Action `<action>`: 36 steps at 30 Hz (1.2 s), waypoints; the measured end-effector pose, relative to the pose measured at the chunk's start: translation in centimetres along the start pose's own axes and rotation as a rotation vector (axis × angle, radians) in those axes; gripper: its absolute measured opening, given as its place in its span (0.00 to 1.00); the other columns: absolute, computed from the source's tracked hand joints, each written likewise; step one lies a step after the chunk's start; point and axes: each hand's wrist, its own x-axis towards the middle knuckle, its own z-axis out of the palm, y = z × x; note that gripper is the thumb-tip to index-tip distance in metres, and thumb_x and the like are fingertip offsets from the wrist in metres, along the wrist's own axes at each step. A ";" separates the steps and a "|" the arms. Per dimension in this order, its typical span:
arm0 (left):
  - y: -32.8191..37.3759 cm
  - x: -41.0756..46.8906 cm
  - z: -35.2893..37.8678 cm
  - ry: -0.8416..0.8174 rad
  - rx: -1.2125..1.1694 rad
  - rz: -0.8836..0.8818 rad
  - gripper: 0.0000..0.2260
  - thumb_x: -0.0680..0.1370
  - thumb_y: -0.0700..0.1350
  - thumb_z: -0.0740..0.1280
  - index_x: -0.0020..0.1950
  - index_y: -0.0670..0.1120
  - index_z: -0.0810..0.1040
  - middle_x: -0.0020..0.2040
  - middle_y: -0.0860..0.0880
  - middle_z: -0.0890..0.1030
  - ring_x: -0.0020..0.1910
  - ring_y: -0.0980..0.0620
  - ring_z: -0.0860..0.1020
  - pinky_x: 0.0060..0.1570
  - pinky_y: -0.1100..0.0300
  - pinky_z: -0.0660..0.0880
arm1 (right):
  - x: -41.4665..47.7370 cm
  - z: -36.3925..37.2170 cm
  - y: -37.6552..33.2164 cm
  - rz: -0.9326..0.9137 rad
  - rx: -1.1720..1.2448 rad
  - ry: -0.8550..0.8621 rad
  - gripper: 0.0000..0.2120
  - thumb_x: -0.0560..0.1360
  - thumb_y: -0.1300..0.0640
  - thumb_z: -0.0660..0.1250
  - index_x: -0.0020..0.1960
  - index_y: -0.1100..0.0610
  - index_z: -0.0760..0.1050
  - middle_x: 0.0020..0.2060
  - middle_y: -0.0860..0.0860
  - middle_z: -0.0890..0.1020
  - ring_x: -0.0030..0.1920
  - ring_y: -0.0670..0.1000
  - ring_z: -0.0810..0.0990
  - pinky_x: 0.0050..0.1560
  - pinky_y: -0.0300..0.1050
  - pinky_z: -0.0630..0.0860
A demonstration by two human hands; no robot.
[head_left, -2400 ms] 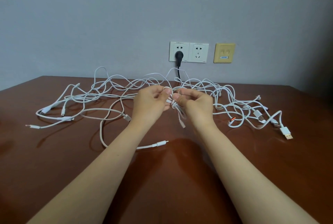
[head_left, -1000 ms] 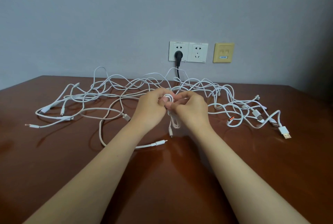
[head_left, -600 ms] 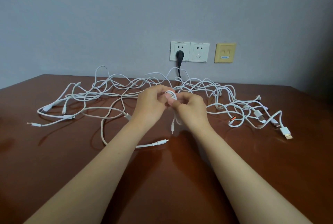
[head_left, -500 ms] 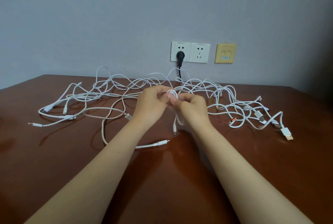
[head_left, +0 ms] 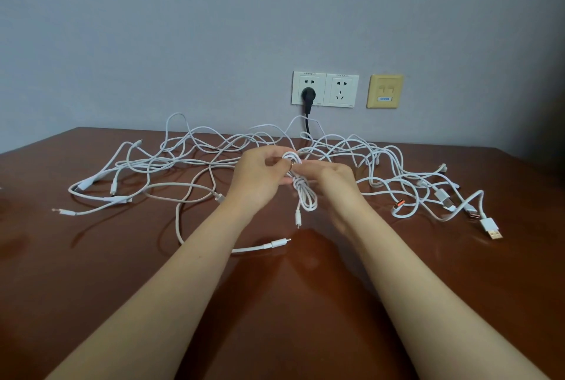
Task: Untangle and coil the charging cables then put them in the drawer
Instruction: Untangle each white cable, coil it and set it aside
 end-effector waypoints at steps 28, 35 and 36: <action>0.0 -0.1 0.2 0.112 0.101 0.148 0.12 0.78 0.34 0.62 0.47 0.50 0.78 0.46 0.52 0.80 0.33 0.60 0.80 0.43 0.60 0.80 | 0.1 0.8 0.6 -0.118 0.005 0.145 0.01 0.71 0.63 0.71 0.40 0.60 0.81 0.34 0.59 0.81 0.31 0.53 0.79 0.45 0.54 0.80; 0.0 -0.4 0.4 0.065 0.102 0.142 0.12 0.78 0.34 0.62 0.48 0.51 0.78 0.46 0.52 0.80 0.37 0.55 0.80 0.41 0.65 0.79 | 0.1 0.3 0.9 -0.081 0.044 0.154 0.04 0.71 0.63 0.71 0.44 0.63 0.81 0.37 0.60 0.81 0.36 0.54 0.79 0.29 0.41 0.79; -0.1 -0.4 0.4 0.066 0.108 0.137 0.12 0.78 0.34 0.62 0.48 0.51 0.77 0.46 0.52 0.80 0.37 0.56 0.80 0.42 0.63 0.80 | 0.0 0.3 1.0 -0.075 0.042 0.139 0.03 0.71 0.62 0.71 0.44 0.62 0.80 0.37 0.60 0.81 0.35 0.53 0.78 0.28 0.40 0.78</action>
